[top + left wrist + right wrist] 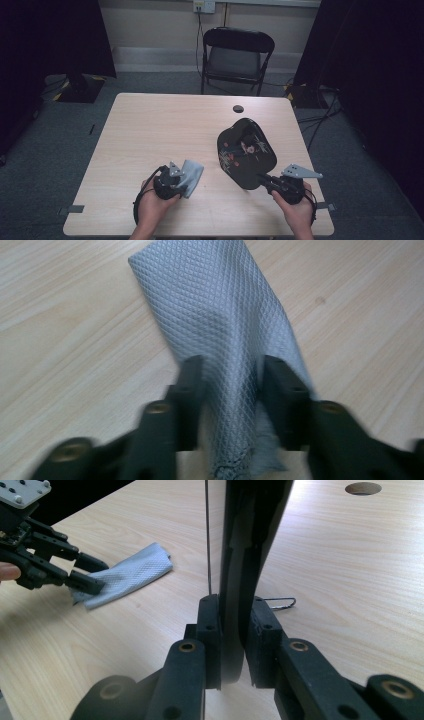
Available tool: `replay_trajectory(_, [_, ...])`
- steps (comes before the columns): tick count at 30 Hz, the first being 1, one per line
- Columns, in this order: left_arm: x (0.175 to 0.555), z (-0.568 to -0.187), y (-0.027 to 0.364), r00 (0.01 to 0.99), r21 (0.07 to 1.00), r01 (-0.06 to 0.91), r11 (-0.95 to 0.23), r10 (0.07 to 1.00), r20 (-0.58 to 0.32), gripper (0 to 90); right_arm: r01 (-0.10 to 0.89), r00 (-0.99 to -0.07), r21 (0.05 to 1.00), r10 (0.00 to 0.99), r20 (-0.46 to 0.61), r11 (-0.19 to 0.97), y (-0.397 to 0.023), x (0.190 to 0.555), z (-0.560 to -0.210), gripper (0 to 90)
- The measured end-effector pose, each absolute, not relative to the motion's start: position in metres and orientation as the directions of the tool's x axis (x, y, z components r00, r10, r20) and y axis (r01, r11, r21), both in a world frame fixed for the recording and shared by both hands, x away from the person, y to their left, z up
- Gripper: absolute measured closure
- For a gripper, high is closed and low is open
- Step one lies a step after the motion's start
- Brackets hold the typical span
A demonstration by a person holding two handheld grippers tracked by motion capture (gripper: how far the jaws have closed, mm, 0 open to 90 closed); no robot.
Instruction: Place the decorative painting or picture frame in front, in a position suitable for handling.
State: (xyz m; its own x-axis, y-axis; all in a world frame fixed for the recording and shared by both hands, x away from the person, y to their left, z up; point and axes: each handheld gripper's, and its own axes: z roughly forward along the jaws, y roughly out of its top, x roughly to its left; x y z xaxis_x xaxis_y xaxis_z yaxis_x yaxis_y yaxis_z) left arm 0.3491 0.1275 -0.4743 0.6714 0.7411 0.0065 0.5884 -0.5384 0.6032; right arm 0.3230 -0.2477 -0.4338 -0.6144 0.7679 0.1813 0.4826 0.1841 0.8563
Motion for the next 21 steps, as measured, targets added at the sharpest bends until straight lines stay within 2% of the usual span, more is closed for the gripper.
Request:
replay_trajectory(1, [0.349,-0.474,0.127,0.671,0.603,0.588,-0.538,0.741,0.007,71.2,0.483,-0.614,0.856,0.768,0.181,0.184,-0.248,0.323,-0.434,79.3])
replay_trajectory(2, [0.349,-0.474,0.129,0.681,0.600,0.577,-0.554,0.732,0.022,71.2,0.481,-0.615,0.857,0.768,0.180,0.184,-0.248,0.323,-0.434,79.3])
replay_trajectory(3, [0.350,-0.473,0.129,0.682,0.598,0.583,-0.550,0.732,0.007,77.7,0.481,-0.614,0.856,0.769,0.178,0.186,-0.247,0.323,-0.434,79.3])
replay_trajectory(4, [0.350,-0.473,0.130,0.684,0.596,0.585,-0.550,0.729,0.003,78.4,0.482,-0.612,0.856,0.771,0.176,0.187,-0.247,0.323,-0.434,79.3])
replay_trajectory(9, [0.352,-0.469,0.133,0.683,0.595,0.608,-0.525,0.728,-0.055,79.2,0.482,-0.613,0.856,0.769,0.178,0.186,-0.247,0.323,-0.434,79.4])
replay_trajectory(13, [0.354,-0.450,0.134,0.666,0.604,0.626,-0.493,0.741,-0.086,79.4,0.483,-0.615,0.854,0.769,0.174,0.193,-0.248,0.323,-0.434,79.5])
replay_trajectory(21, [0.360,-0.424,0.127,0.681,0.656,0.603,-0.454,0.721,-0.127,80.1,0.482,-0.619,0.854,0.766,0.171,0.199,-0.248,0.324,-0.433,79.5])
